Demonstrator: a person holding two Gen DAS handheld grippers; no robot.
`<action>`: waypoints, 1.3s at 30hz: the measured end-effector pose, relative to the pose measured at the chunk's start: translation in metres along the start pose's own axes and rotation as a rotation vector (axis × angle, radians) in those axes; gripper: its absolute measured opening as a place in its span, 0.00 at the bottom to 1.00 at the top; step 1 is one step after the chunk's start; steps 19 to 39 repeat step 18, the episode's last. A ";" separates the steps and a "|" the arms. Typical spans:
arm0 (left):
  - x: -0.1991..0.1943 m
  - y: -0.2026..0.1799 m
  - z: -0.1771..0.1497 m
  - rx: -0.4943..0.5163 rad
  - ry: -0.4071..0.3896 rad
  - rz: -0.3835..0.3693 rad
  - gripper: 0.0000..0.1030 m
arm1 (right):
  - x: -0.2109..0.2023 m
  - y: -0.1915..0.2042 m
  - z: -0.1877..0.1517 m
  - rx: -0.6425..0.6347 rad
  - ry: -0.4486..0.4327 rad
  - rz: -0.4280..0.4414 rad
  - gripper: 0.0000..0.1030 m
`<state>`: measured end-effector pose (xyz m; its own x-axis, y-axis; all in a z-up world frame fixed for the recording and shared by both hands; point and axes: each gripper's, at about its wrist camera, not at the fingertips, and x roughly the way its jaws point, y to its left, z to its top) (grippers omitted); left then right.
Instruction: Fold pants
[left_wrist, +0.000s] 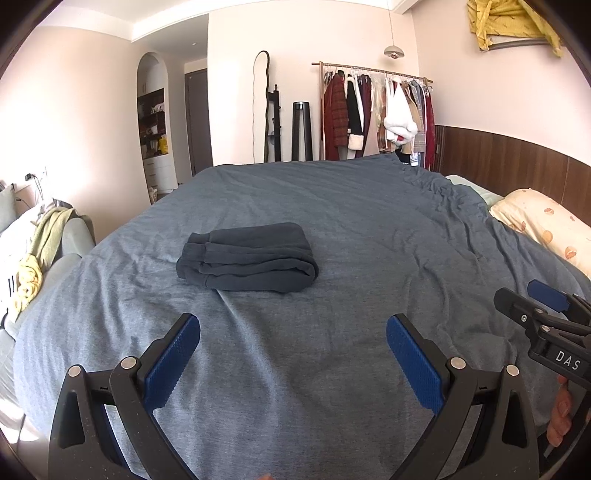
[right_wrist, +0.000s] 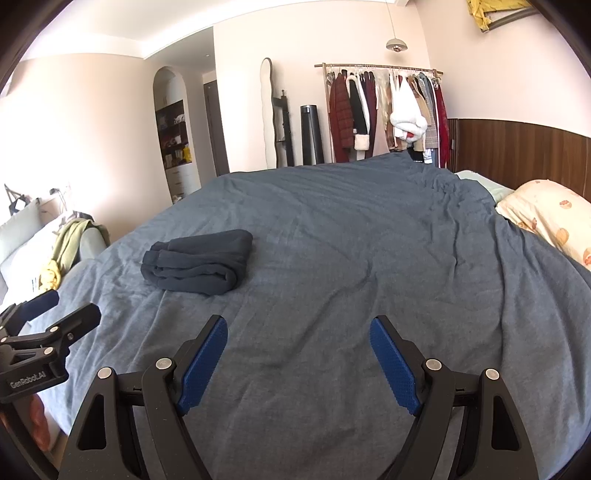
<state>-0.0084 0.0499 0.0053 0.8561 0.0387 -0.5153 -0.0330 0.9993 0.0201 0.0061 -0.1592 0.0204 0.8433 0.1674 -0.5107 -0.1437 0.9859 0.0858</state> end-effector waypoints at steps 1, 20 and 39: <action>0.000 -0.001 0.000 0.001 -0.001 -0.003 1.00 | 0.000 0.000 0.000 0.000 0.000 0.001 0.78; 0.001 -0.005 -0.003 -0.005 0.001 0.033 1.00 | 0.000 -0.001 0.000 0.002 0.001 -0.001 0.78; 0.001 -0.005 -0.003 -0.005 0.001 0.033 1.00 | 0.000 -0.001 0.000 0.002 0.001 -0.001 0.78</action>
